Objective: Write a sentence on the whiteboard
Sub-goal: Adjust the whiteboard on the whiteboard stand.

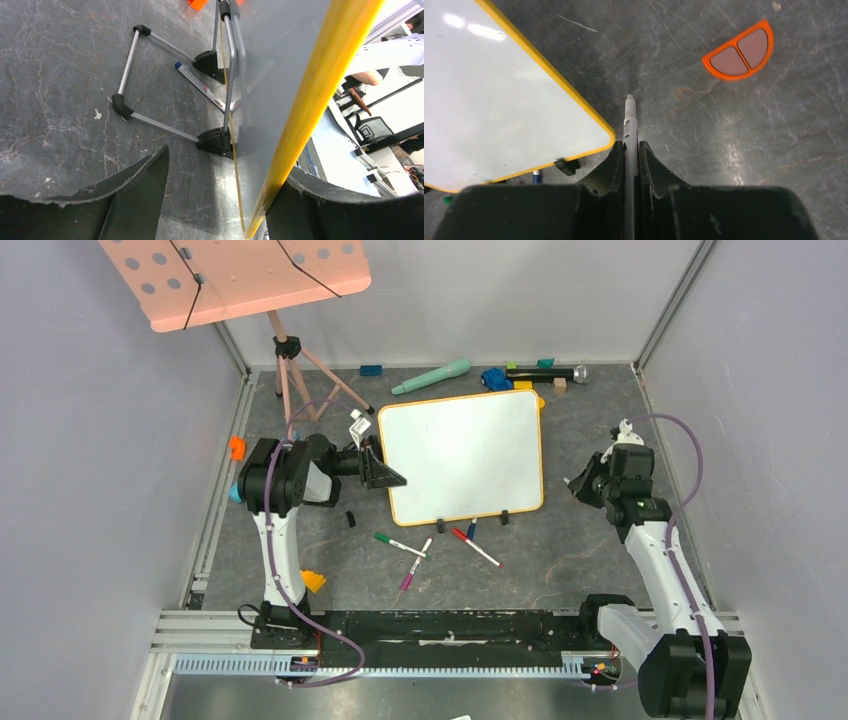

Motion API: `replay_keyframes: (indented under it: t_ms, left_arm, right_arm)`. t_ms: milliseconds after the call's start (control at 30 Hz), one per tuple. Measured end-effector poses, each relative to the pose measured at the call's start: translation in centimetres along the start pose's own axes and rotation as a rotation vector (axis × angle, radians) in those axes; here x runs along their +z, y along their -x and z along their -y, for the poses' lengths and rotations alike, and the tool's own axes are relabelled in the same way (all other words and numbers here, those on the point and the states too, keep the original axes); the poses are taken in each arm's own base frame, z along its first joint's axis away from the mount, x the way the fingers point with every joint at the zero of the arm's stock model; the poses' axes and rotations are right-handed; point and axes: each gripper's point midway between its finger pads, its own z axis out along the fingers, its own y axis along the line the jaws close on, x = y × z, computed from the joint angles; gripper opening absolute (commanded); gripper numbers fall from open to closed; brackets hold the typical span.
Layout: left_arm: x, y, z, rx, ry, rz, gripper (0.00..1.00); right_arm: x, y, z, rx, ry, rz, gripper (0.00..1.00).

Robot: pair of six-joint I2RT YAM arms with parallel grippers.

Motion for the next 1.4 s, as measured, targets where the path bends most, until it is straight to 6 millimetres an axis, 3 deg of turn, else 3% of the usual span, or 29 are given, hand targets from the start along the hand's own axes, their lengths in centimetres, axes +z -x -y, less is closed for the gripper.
replay_keyframes:
  t_ms: [367,767,933,1133,1400]
  left_arm:
    - [0.3,-1.1,1.5,-0.028,-0.009,-0.012,0.65]
    - [0.3,-1.2,2.0,-0.073,-0.009,-0.013,0.60]
    - [0.3,-1.1,2.3,-0.082,-0.004,-0.007,0.46]
    - [0.5,-0.9,3.1,-0.077,-0.001,0.000,0.49]
    - [0.8,-1.3,3.9,-0.085,-0.007,-0.007,0.45]
  right_arm:
    - [1.8,-4.5,-0.4,-0.023,-0.114,-0.112,0.00]
    - [2.7,-5.5,-1.0,-0.010,-0.149,-0.110,0.00]
    - [2.8,-5.3,-1.0,-0.007,-0.151,-0.097,0.00]
    - [2.9,-5.6,-0.8,-0.004,-0.167,-0.091,0.00]
    - [3.4,-6.9,-1.0,-0.006,-0.181,-0.119,0.00]
